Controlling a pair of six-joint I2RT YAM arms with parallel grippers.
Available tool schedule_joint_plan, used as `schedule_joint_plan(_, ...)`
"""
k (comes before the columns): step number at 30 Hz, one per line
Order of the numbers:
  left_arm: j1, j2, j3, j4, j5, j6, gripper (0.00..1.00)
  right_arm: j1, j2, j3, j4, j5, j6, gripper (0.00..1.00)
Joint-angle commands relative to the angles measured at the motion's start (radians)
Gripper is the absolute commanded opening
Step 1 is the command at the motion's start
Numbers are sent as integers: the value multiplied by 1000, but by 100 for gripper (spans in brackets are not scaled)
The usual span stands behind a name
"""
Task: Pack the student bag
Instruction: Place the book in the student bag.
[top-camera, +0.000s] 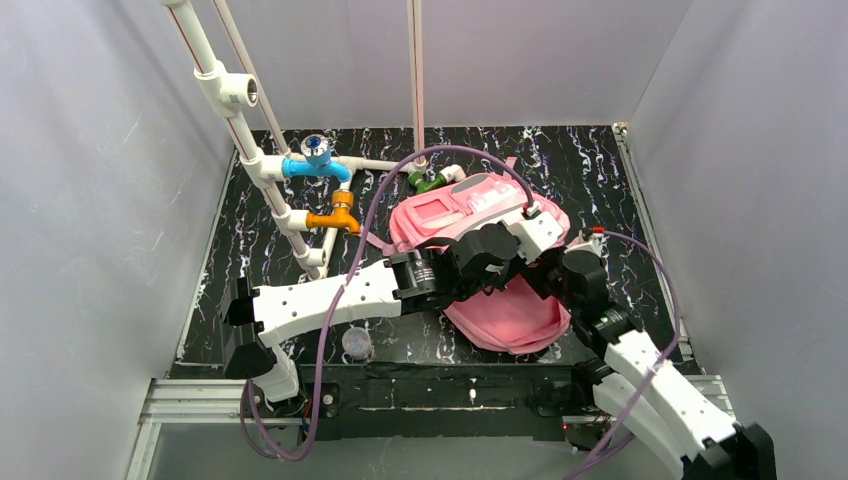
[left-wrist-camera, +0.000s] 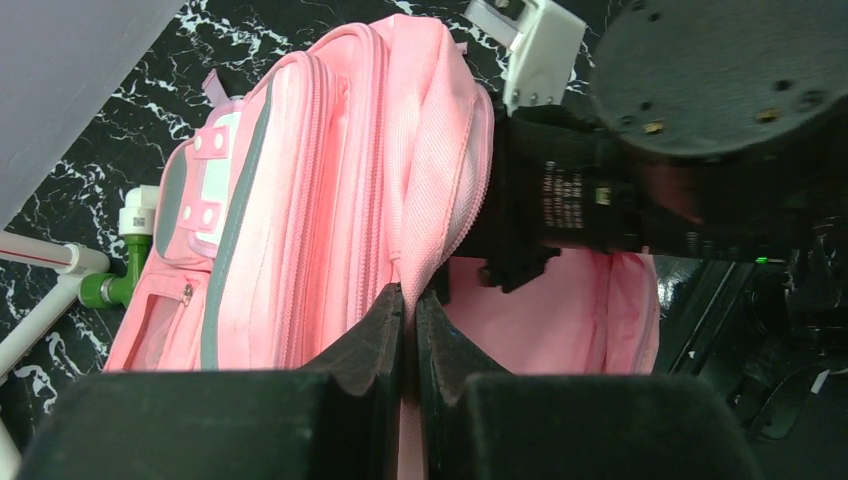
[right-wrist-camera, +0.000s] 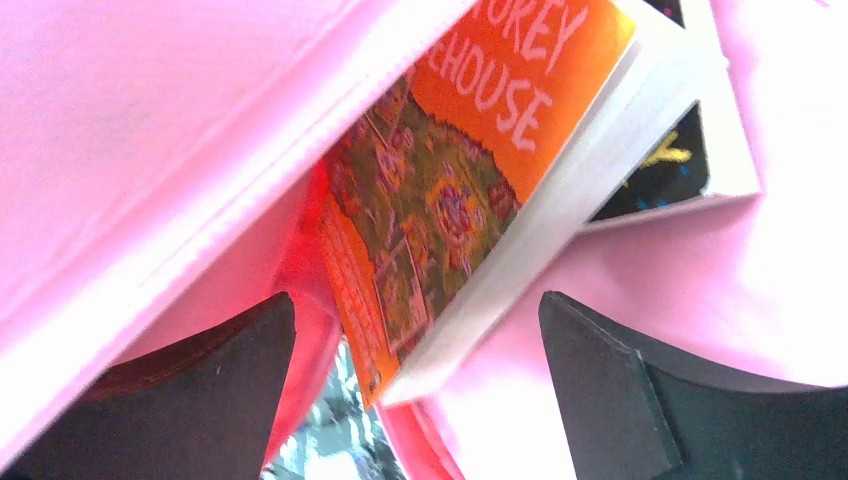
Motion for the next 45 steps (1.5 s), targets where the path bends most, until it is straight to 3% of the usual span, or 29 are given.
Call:
schedule_joint_plan(1,-2,-104,0,71,42,-20,0,-2,-146,19,-283,-37,-177,98)
schedule_joint_plan(5,-2,-91,18,59,61,-27,0,-2,-131,-60,-92,-115,-168,98)
schedule_joint_plan(10,-2,-82,29,31,95,-45,0,-2,-6,-95,167,-77,-160,98)
schedule_joint_plan(11,-2,-79,32,27,104,-54,0,-1,41,-99,284,-66,-156,97)
schedule_joint_plan(14,-2,-80,38,11,147,-80,0,4,234,-158,766,19,-132,77)
schedule_joint_plan(16,-2,-87,33,3,168,-86,0,8,366,-156,1038,94,-134,72)
schedule_joint_plan(19,-2,-109,19,-6,176,-86,0,8,494,-37,1052,126,-169,75)
schedule_joint_plan(23,10,-139,-39,43,193,-101,0,8,629,-59,1236,80,-142,78)
schedule_joint_plan(25,15,-144,-52,46,186,-105,0,8,553,-80,1106,26,-117,86)
schedule_joint_plan(28,26,-157,-84,63,172,-105,0,9,250,-66,399,29,-115,98)
schedule_joint_plan(31,46,-163,-107,79,171,-125,0,7,-47,-9,-235,84,-166,98)
schedule_joint_plan(36,65,-136,-106,84,169,-155,0,7,-308,227,-911,202,-175,98)
schedule_joint_plan(39,67,-111,-95,67,175,-173,0,7,-289,393,-1162,304,-200,98)
schedule_joint_plan(42,67,-95,-96,59,178,-202,0,7,-241,524,-1154,351,-362,97)
schedule_joint_plan(45,67,-79,-95,41,182,-227,0,7,-150,647,-1157,334,-501,88)
